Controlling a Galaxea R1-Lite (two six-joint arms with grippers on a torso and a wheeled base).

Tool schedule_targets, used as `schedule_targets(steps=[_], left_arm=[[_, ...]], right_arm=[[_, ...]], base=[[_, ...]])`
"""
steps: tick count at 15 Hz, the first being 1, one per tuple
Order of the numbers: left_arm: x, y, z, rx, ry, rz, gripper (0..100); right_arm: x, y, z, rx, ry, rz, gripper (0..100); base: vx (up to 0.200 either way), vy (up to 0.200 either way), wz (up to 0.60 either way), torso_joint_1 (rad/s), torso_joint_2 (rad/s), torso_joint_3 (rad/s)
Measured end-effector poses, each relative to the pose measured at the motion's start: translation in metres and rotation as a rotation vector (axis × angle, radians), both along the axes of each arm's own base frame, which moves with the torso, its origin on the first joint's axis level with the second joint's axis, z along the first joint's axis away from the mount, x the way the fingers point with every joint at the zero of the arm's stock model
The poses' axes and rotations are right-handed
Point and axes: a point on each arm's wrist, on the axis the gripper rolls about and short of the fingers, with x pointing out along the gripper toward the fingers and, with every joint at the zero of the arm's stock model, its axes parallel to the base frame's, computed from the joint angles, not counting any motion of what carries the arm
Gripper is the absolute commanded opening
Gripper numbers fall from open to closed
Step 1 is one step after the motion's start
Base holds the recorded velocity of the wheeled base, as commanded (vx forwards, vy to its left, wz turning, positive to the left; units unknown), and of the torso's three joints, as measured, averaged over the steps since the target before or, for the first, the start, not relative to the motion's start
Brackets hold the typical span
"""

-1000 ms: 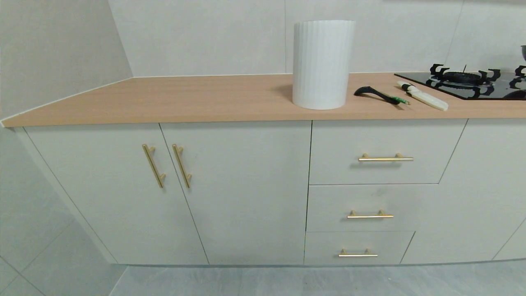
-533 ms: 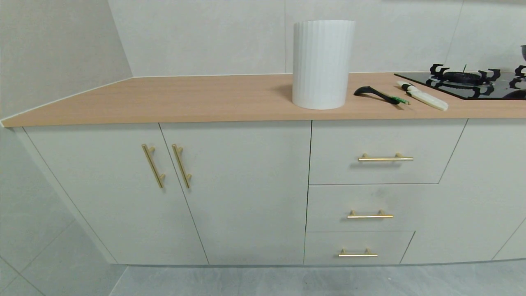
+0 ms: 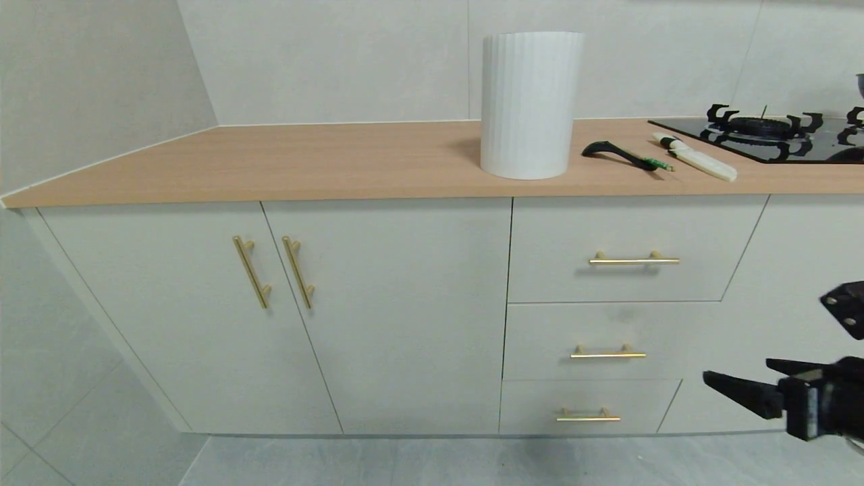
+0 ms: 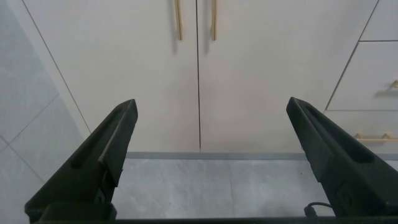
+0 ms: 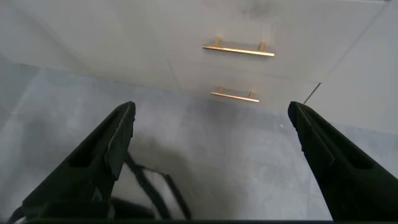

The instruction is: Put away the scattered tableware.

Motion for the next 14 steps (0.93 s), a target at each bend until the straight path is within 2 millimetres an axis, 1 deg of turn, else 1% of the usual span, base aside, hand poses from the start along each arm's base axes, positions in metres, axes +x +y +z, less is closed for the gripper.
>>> schedule_targets(steps=[2, 5, 8, 11, 14], left_arm=[[0.0, 0.0, 0.0, 0.0, 0.0, 0.0, 100], [0.0, 0.0, 0.0, 0.0, 0.0, 0.0, 100], [0.0, 0.0, 0.0, 0.0, 0.0, -0.001, 100], [0.0, 0.0, 0.0, 0.0, 0.0, 0.0, 100], [0.0, 0.0, 0.0, 0.0, 0.0, 0.0, 100]], right_arm=[[0.039, 0.007, -0.016, -0.029, 0.033, -0.025, 100], [0.083, 0.016, -0.045, -0.058, 0.085, -0.043, 100], [0.122, 0.022, -0.075, -0.088, 0.124, -0.076, 100], [0.153, 0.026, -0.107, -0.106, 0.135, -0.102, 100], [0.173, 0.029, -0.132, -0.1, 0.11, -0.11, 100]], base=[[0.0, 0.0, 0.0, 0.0, 0.0, 0.0], [0.0, 0.0, 0.0, 0.0, 0.0, 0.0], [0.0, 0.0, 0.0, 0.0, 0.0, 0.0], [0.0, 0.0, 0.0, 0.0, 0.0, 0.0], [0.0, 0.0, 0.0, 0.0, 0.0, 0.0]])
